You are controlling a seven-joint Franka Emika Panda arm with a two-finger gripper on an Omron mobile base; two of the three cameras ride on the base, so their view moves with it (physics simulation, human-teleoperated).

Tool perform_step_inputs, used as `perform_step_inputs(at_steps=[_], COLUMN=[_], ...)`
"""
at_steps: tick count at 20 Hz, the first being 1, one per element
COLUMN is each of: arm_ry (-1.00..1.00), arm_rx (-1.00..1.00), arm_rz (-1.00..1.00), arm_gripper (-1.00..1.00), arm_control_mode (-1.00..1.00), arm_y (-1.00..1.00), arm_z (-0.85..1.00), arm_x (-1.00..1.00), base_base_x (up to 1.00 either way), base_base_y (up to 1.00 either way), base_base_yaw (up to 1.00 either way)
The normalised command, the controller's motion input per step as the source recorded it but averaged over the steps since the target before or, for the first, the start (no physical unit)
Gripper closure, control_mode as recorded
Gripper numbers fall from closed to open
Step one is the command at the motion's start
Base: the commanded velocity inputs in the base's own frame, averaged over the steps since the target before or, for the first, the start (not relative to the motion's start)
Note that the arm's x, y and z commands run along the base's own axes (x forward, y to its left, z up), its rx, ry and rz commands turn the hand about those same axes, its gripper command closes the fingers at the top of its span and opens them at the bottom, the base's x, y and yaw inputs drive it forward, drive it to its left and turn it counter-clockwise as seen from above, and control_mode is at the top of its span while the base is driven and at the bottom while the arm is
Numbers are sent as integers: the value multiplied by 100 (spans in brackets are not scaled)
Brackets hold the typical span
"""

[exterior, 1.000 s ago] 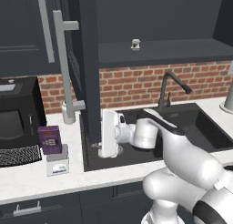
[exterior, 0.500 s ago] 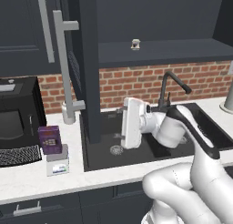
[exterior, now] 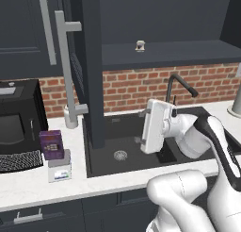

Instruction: Pick the cereal and place it on the digital scale for weighing, and close the cabinet.

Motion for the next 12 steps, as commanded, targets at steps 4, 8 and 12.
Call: perform_step_inputs(at_steps=[4, 8, 12], arm_ry=[-18, -21, -32], arm_rx=[0, -7, -11], arm_rz=[-9, -14, -19], arm_gripper=[-100, -100, -100], arm_control_mode=[-100, -100, -100], arm_y=[-3, 0, -13], arm_z=[0, -3, -17], arm_x=[-28, -2, -24], base_base_x=[0, 0, 0], base_base_y=[0, 0, 0], base_base_yaw=[0, 0, 0])
